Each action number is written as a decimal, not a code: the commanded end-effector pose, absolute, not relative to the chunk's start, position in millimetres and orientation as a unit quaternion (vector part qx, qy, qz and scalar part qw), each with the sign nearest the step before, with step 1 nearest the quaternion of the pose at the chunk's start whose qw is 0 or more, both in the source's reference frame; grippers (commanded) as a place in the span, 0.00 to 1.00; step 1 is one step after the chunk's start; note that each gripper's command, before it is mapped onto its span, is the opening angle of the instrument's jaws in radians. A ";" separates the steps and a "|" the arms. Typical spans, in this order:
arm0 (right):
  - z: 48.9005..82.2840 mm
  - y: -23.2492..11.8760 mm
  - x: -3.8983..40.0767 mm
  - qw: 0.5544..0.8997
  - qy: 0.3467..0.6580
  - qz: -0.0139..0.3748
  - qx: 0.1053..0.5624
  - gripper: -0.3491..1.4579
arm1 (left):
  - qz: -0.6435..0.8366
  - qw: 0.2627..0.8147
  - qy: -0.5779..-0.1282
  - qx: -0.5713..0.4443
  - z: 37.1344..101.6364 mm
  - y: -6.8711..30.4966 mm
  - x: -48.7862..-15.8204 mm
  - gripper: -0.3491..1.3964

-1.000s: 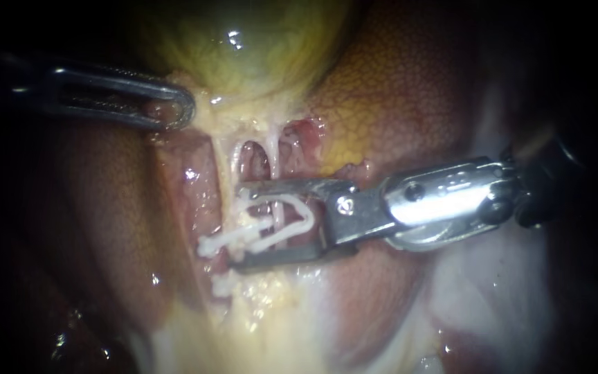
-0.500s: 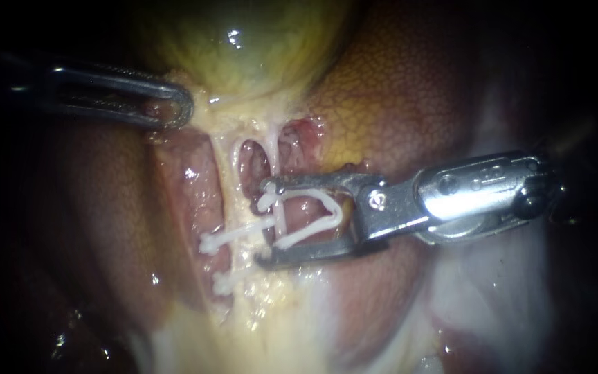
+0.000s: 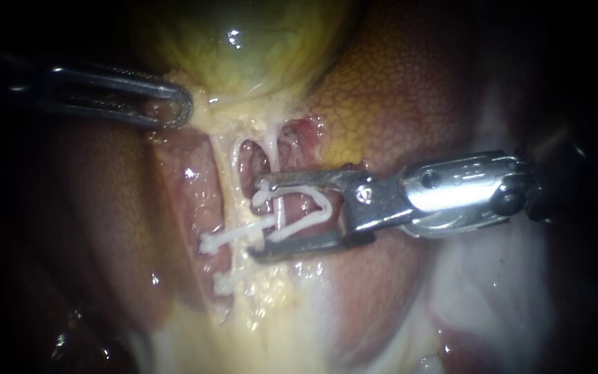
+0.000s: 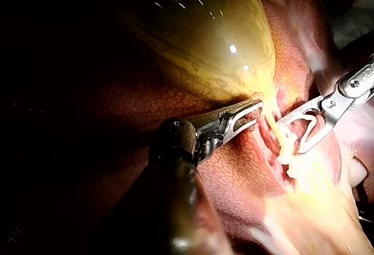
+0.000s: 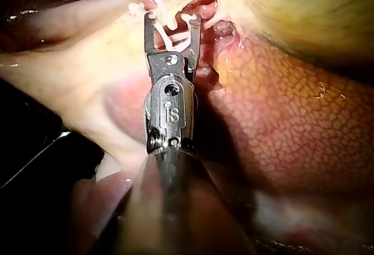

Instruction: Clipping third clip left tube

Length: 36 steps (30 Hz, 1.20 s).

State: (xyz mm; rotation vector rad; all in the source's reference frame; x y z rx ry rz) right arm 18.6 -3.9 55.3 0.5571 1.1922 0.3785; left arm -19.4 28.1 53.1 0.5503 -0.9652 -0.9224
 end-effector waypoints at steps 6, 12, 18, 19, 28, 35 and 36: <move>56.2 -3.0 18.9 0.754 0.557 0.196 0.287 0.44 | -0.422 0.751 -0.442 0.252 53.1 28.1 -19.4 0.00; 57.2 -1.9 19.5 0.726 0.572 0.215 0.315 0.44 | -0.422 0.751 -0.442 0.252 53.1 28.1 -19.4 0.00; 58.0 -1.0 20.3 0.692 0.592 0.233 0.341 0.44 | -0.422 0.751 -0.442 0.252 53.1 28.0 -19.4 0.00; 58.0 -0.9 20.4 0.686 0.595 0.236 0.346 0.44 | -0.422 0.751 -0.442 0.252 53.1 28.0 -19.4 0.00; 57.9 -1.0 21.4 0.620 0.633 0.239 0.398 0.44 | -0.422 0.751 -0.442 0.252 53.1 28.0 -19.4 0.00; 57.0 -1.3 22.2 0.585 0.656 0.222 0.422 0.44 | -0.421 0.751 -0.442 0.252 53.1 28.0 -19.2 0.00; 56.8 -1.3 22.3 0.581 0.659 0.220 0.425 0.44 | -0.421 0.751 -0.442 0.252 53.1 28.0 -19.2 0.00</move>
